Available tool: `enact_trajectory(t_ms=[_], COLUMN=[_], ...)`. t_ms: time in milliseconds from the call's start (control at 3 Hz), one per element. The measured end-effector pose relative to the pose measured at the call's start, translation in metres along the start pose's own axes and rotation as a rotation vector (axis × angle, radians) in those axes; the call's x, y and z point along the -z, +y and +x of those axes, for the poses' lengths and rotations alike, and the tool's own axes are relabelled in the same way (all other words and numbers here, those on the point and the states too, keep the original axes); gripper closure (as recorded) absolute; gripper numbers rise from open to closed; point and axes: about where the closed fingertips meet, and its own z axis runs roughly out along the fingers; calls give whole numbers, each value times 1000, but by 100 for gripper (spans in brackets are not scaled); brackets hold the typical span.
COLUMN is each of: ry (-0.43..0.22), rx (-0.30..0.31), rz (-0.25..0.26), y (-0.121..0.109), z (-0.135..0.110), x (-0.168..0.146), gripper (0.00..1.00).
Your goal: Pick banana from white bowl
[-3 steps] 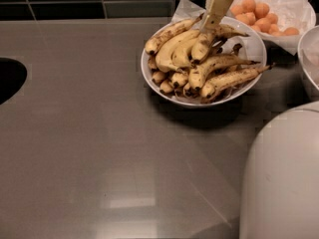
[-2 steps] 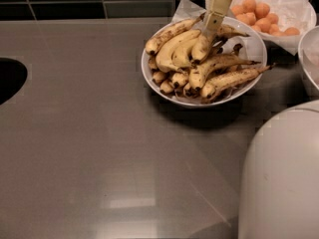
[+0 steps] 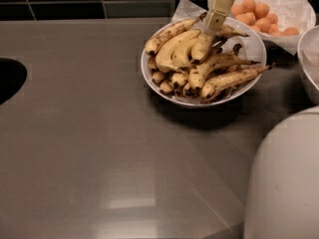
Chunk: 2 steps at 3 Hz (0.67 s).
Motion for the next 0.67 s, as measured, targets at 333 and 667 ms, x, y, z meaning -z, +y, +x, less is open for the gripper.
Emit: enact_trajectory(t_ms=[333, 667], ry=[-10, -35], rx=[-35, -69], rz=[17, 14], y=[18, 41], z=[0, 4], x=[19, 24], gripper=[0, 6])
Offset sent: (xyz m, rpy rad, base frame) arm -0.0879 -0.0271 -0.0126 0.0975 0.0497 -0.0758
